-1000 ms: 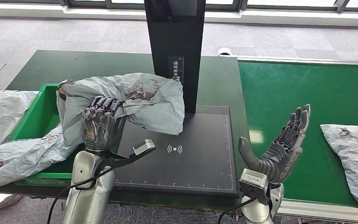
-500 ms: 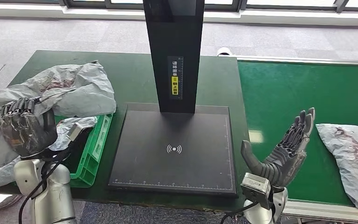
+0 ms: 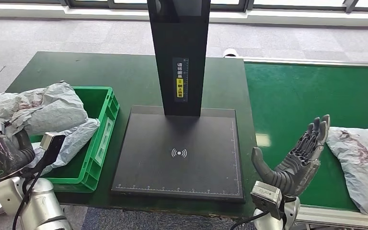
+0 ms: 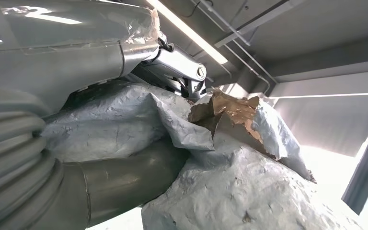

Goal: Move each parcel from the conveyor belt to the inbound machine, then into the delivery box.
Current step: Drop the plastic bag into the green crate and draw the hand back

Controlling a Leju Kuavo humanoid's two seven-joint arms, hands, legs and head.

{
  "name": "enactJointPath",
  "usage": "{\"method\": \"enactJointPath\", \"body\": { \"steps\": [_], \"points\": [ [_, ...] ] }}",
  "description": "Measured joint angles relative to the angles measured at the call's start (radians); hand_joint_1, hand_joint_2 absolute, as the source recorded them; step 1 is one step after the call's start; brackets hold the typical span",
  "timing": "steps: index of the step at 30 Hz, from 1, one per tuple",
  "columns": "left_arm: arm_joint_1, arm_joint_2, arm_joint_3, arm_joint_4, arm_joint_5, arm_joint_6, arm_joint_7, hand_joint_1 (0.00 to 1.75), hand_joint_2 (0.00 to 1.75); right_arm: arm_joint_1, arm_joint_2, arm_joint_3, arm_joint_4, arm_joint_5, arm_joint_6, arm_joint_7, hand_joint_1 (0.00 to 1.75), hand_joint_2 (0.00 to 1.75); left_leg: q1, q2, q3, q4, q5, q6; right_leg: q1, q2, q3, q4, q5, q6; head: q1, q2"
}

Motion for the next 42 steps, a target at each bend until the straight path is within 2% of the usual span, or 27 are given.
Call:
{"method": "enactJointPath", "body": {
  "steps": [3, 40, 42],
  "points": [
    [-0.003, -0.001, 0.019, 0.011, -0.001, 0.0, -0.002, 0.0, 1.75, 0.0, 0.0, 0.0, 0.0, 0.002, 0.0, 0.0, 0.0, 1.75, 0.0, 0.0, 0.0, 0.0, 0.0, 0.0, 0.0, 0.0, 0.0, 0.0, 0.0, 0.0, 0.0, 0.0],
    [-0.028, -0.005, 0.047, 0.035, 0.036, 0.0, -0.015, 0.0, 1.75, -0.002, 0.001, -0.03, 0.0, 0.009, 0.0, 0.0, 0.0, 1.75, 0.0, 0.0, 0.0, 0.0, 0.0, 0.0, 0.0, 0.0, 0.0, 0.0, 0.0, 0.0, 0.0, 0.0],
    [-0.028, -0.005, 0.048, 0.035, 0.036, 0.0, -0.015, 0.0, 0.87, -0.002, 0.001, -0.03, 0.0, 0.009, 0.0, 0.0, 0.0, 1.75, 0.0, 0.0, 0.0, 0.0, 0.0, 0.0, 0.0, 0.0, 0.0, 0.0, 0.0, 0.0, 0.0, 0.0]
  ]
}}
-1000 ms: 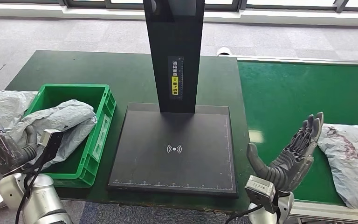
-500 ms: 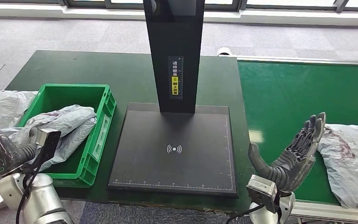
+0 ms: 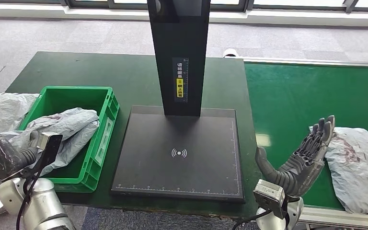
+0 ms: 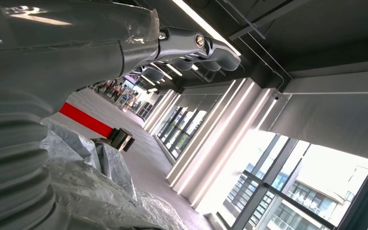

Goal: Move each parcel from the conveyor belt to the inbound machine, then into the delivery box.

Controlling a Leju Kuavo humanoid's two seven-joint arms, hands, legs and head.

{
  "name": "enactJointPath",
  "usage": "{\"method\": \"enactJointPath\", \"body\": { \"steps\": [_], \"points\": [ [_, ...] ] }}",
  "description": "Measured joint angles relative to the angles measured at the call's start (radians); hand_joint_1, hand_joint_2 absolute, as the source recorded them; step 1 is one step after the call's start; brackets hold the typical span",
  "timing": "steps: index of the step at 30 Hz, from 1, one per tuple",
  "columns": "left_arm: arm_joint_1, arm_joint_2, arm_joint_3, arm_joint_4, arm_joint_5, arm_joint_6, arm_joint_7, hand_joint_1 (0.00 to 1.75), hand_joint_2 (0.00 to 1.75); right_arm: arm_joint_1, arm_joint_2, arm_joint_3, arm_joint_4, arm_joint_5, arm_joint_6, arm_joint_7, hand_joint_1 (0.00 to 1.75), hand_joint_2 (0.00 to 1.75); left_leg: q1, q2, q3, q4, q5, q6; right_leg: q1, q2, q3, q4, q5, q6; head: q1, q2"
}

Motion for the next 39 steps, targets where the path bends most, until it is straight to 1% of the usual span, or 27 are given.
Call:
{"method": "enactJointPath", "body": {
  "steps": [2, 5, 7, 9, 11, 12, 14, 15, 17, 18, 19, 20, 21, 22, 23, 24, 25, 29, 34, 39],
  "points": [
    [0.001, 0.0, -0.001, -0.003, 0.013, 0.0, 0.0, 0.0, 0.0, 0.0, 0.0, 0.0, 0.0, -0.005, 0.002, 0.0, 0.0, 1.75, 0.0, 0.0, 0.0, 0.0, 0.0, 0.0, 0.0, 0.0, 0.0, 0.0, 0.0, 0.0, 0.0, 0.0],
    [0.013, -0.002, -0.022, -0.023, 0.096, 0.0, 0.0, 0.0, 0.0, -0.002, 0.0, 0.0, 0.001, -0.019, 0.005, 0.0, 0.0, 1.75, 0.0, 0.0, 0.0, 0.0, 0.0, 0.0, 0.0, 0.0, 0.0, 0.0, 0.0, 0.0, 0.0, 0.0],
    [0.035, -0.003, -0.059, -0.041, 0.23, 0.0, 0.0, 0.0, 0.0, -0.006, 0.0, 0.0, 0.006, -0.018, 0.004, 0.0, 0.0, 1.75, 0.0, 0.0, 0.0, 0.0, 0.0, 0.0, 0.0, 0.0, 0.0, 0.0, 0.0, 0.0, 0.0, 0.0],
    [0.081, 0.0, -0.143, -0.061, 0.481, -0.003, -0.001, 0.0, 0.87, -0.013, 0.004, -0.007, 0.018, 0.014, 0.001, 0.0, 0.0, 1.75, 0.0, 0.0, 0.0, 0.0, 0.0, 0.0, 0.0, 0.0, 0.0, 0.0, 0.0, 0.0, 0.0, 0.0],
    [0.143, 0.015, -0.278, -0.089, 0.779, -0.039, -0.001, 0.0, 1.75, -0.026, 0.013, -0.031, 0.041, 0.078, 0.0, 0.0, 0.0, 1.75, 0.0, -0.001, 0.0, 0.0, 0.0, 0.0, 0.0, -0.001, 0.0, 0.0, 0.0, 0.0, 0.0, 0.0],
    [0.171, 0.024, -0.347, -0.107, 0.894, -0.085, -0.001, 0.0, 1.75, -0.035, 0.019, -0.048, 0.057, 0.113, 0.0, 0.001, 0.0, 1.75, 0.0, -0.002, -0.001, 0.0, 0.0, 0.0, 0.0, -0.002, 0.0, 0.0, 0.0, 0.0, 0.0, 0.0],
    [0.216, 0.037, -0.461, -0.149, 1.039, -0.225, -0.001, 0.0, 1.75, -0.054, 0.032, -0.092, 0.097, 0.189, 0.0, 0.011, 0.0, 1.75, 0.0, -0.003, -0.001, 0.0, 0.0, 0.0, 0.0, -0.004, 0.001, 0.0, 0.0, 0.0, 0.0, 0.0],
    [0.233, 0.04, -0.501, -0.17, 1.08, -0.307, -0.001, 0.0, 1.75, -0.064, 0.04, -0.118, 0.118, 0.234, 0.0, 0.02, 0.0, 1.75, 0.0, -0.003, -0.001, 0.0, 0.0, 0.0, 0.0, -0.004, 0.001, 0.0, 0.0, 0.0, 0.0, 0.0],
    [0.257, 0.041, -0.553, -0.207, 1.136, -0.47, -0.002, 0.0, 1.75, -0.082, 0.052, -0.176, 0.159, 0.344, 0.0, 0.053, 0.0, 1.75, 0.0, -0.003, -0.001, 0.0, 0.0, 0.0, 0.0, -0.003, 0.001, 0.0, 0.0, 0.0, 0.0, 0.0],
    [0.268, 0.041, -0.569, -0.222, 1.167, -0.565, -0.001, 0.0, 1.75, -0.092, 0.055, -0.21, 0.182, 0.422, 0.0, 0.091, 0.0, 1.75, 0.0, -0.003, -0.001, 0.0, 0.0, 0.0, -0.001, -0.003, 0.001, 0.0, 0.0, 0.0, 0.0, 0.0],
    [0.282, 0.04, -0.583, -0.239, 1.204, -0.672, -0.001, 0.0, 1.75, -0.105, 0.054, -0.248, 0.211, 0.523, 0.0, 0.155, 0.0, 1.75, 0.0, -0.003, 0.0, 0.0, 0.0, 0.0, -0.001, -0.003, 0.001, 0.0, 0.0, 0.0, 0.0, 0.0],
    [0.301, 0.04, -0.597, -0.259, 1.238, -0.782, -0.001, 0.0, 1.75, -0.122, 0.048, -0.287, 0.247, 0.641, 0.0, 0.25, 0.0, 1.75, 0.0, -0.002, 0.0, 0.0, 0.0, 0.0, -0.001, -0.002, 0.001, 0.0, 0.0, 0.0, 0.0, 0.0],
    [0.322, 0.039, -0.613, -0.283, 1.266, -0.886, -0.001, 0.0, 1.75, -0.141, 0.039, -0.329, 0.291, 0.77, 0.001, 0.374, 0.0, 1.75, 0.0, -0.002, 0.0, 0.0, 0.0, 0.0, -0.001, -0.002, 0.001, 0.0, 0.0, 0.0, 0.0, 0.0],
    [0.345, 0.04, -0.632, -0.308, 1.28, -0.958, -0.001, 0.0, 1.75, -0.16, 0.027, -0.367, 0.338, 0.875, 0.001, 0.498, 0.0, 1.75, 0.0, -0.003, 0.0, 0.0, 0.0, 0.001, -0.002, -0.003, 0.001, 0.0, 0.0, 0.001, 0.0, 0.0],
    [0.366, 0.04, -0.652, -0.333, 1.282, -1.0, -0.001, 0.0, 1.75, -0.178, 0.012, -0.401, 0.386, 0.939, 0.002, 0.602, 0.0, 1.75, -0.001, -0.003, 0.0, 0.0, 0.0, 0.001, -0.002, -0.004, 0.001, 0.0, 0.0, 0.001, 0.0, 0.0],
    [0.386, 0.04, -0.67, -0.356, 1.28, -1.018, -0.001, 0.0, 1.75, -0.195, -0.002, -0.434, 0.434, 0.968, 0.001, 0.671, 0.0, 1.75, -0.001, -0.004, -0.001, 0.001, 0.0, 0.002, -0.002, -0.004, 0.001, 0.0, 0.0, 0.001, 0.0, 0.0],
    [0.404, 0.041, -0.683, -0.376, 1.277, -1.023, -0.001, 0.0, 1.75, -0.213, -0.014, -0.462, 0.48, 0.972, 0.001, 0.703, 0.0, 1.75, -0.001, -0.004, -0.001, 0.001, -0.001, 0.002, -0.003, -0.004, 0.001, 0.0, 0.0, 0.001, 0.0, 0.0],
    [0.446, 0.041, -0.715, -0.434, 1.271, -1.025, -0.001, 0.0, 1.75, -0.26, -0.045, -0.535, 0.61, 0.966, 0.0, 0.715, 0.0, 1.75, -0.002, -0.002, -0.001, 0.001, -0.002, 0.002, -0.002, -0.002, 0.0, 0.0, 0.0, 0.001, 0.0, 0.0],
    [0.472, 0.04, -0.734, -0.467, 1.271, -1.027, 0.0, 0.0, 1.75, -0.288, -0.06, -0.574, 0.69, 0.968, 0.0, 0.721, 0.0, 1.75, -0.002, -0.002, -0.001, 0.0, -0.001, 0.001, -0.001, -0.002, 0.0, 0.0, 0.0, 0.0, 0.0, 0.0],
    [0.478, 0.04, -0.735, -0.484, 1.272, -1.026, 0.0, 0.0, 1.75, -0.321, -0.079, -0.595, 0.763, 0.988, 0.0, 0.79, 0.0, 1.75, -0.002, -0.002, -0.001, 0.0, -0.001, 0.001, -0.001, -0.002, 0.0, 0.0, 0.0, 0.0, 0.0, 0.0]
  ]
}}
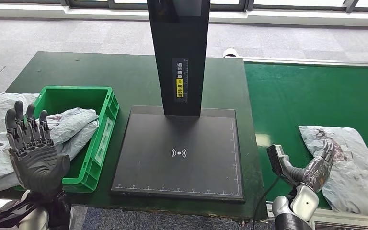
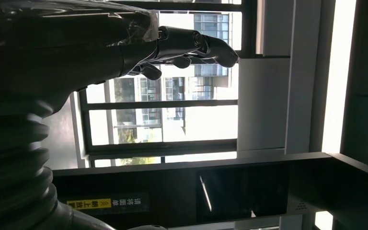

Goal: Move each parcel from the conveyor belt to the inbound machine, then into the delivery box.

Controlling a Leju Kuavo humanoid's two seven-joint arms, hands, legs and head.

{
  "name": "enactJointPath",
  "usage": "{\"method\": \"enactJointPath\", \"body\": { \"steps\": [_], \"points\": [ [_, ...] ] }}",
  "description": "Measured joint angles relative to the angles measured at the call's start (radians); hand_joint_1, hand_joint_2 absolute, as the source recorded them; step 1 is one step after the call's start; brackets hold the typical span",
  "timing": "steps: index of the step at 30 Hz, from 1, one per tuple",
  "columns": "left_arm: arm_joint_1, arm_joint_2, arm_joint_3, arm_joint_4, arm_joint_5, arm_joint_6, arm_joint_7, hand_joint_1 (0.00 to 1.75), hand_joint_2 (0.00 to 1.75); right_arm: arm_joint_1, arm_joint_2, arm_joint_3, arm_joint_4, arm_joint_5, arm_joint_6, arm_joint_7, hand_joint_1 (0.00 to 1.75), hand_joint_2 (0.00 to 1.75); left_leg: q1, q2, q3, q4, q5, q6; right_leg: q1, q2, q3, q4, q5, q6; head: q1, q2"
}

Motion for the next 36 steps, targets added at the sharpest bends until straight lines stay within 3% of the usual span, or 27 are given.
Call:
{"method": "enactJointPath", "body": {
  "steps": [7, 17, 36],
  "points": [
    [0.021, -0.002, 0.0, -0.014, -0.015, 0.016, 0.0, 0.0, 1.75, -0.062, -0.048, -0.029, 0.172, 0.01, 0.013, 0.118, 0.0, 1.75, 0.0, 0.0, 0.0, 0.0, 0.0, 0.0, -0.002, 0.0, 0.0, 0.0, 0.0, 0.0, 0.0, 0.0],
    [0.039, -0.005, 0.0, -0.025, -0.043, 0.038, 0.0, 0.0, 1.75, -0.101, -0.085, -0.039, 0.319, 0.032, 0.175, 0.25, 0.0, 1.75, 0.0, 0.0, 0.0, 0.0, 0.0, 0.0, -0.001, 0.0, 0.0, 0.0, 0.0, 0.0, 0.0, 0.0],
    [0.05, -0.007, 0.0, -0.046, -0.046, 0.046, 0.0, 0.0, 1.75, -0.121, -0.103, -0.039, 0.373, 0.035, 0.196, 0.272, 0.0, 1.75, 0.0, -0.001, 0.001, 0.0, 0.0, 0.0, -0.002, -0.001, 0.002, 0.0, 0.0, 0.0, 0.0, 0.0]
  ]
}}
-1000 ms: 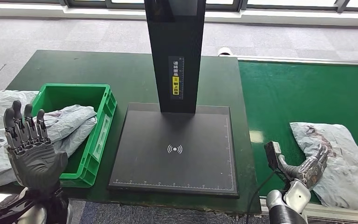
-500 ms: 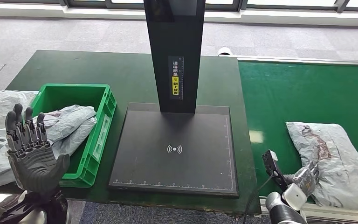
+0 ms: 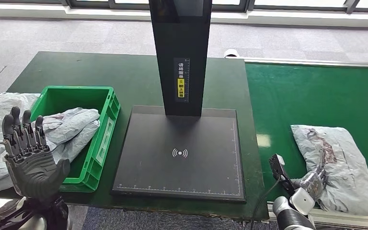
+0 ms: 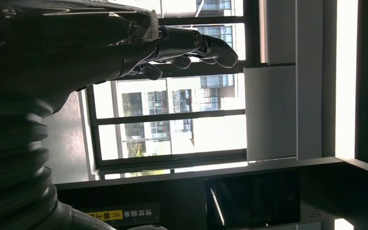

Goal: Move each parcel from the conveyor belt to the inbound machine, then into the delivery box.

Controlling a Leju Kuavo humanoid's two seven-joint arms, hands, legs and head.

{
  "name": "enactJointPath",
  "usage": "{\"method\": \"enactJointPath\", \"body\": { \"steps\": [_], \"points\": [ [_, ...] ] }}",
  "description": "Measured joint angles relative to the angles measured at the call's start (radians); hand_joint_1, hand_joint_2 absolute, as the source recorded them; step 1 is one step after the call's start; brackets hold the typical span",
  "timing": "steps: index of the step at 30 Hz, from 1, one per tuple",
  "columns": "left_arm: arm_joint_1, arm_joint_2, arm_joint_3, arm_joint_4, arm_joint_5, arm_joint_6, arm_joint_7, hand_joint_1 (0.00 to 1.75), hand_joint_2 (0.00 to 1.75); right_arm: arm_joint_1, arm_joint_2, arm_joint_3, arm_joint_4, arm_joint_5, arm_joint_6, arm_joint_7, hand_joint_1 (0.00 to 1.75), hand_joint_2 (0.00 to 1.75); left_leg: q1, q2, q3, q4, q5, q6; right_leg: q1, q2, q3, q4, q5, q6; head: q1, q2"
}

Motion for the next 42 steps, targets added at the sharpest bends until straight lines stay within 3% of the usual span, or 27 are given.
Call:
{"method": "enactJointPath", "body": {
  "steps": [4, 11, 30, 42],
  "points": [
    [0.0, 0.0, 0.0, 0.0, 0.0, 0.002, 0.0, 0.0, 1.75, -0.001, 0.0, 0.0, 0.003, 0.001, -0.01, -0.004, 0.0, 1.75, 0.0, 0.0, 0.0, 0.0, 0.0, 0.0, 0.0, 0.0, 0.0, 0.0, 0.0, 0.0, 0.0, 0.0],
    [0.015, -0.002, -0.001, -0.008, -0.005, 0.024, 0.0, 0.0, 1.75, 0.007, 0.001, 0.001, -0.029, 0.003, -0.192, -0.086, 0.0, 1.75, 0.0, 0.0, 0.0, 0.0, 0.0, 0.0, 0.0, 0.0, 0.0, 0.0, 0.0, 0.0, 0.0, 0.0],
    [0.012, -0.002, -0.009, 0.0, -0.029, 0.022, 0.0, 0.0, 1.75, 0.053, 0.011, 0.002, -0.199, 0.003, -0.197, -0.111, 0.0, 1.75, 0.0, 0.0, 0.0, 0.0, 0.0, 0.0, 0.0, 0.0, 0.0, 0.0, 0.0, 0.0, 0.0, 0.0],
    [0.01, -0.002, -0.009, 0.017, -0.043, 0.015, 0.0, 0.0, 1.75, 0.057, -0.002, -0.005, -0.164, -0.001, -0.171, -0.045, 0.0, 1.75, 0.0, 0.0, 0.0, 0.0, 0.0, 0.0, 0.0, 0.0, -0.001, 0.0, 0.0, 0.0, 0.0, 0.0]
  ]
}}
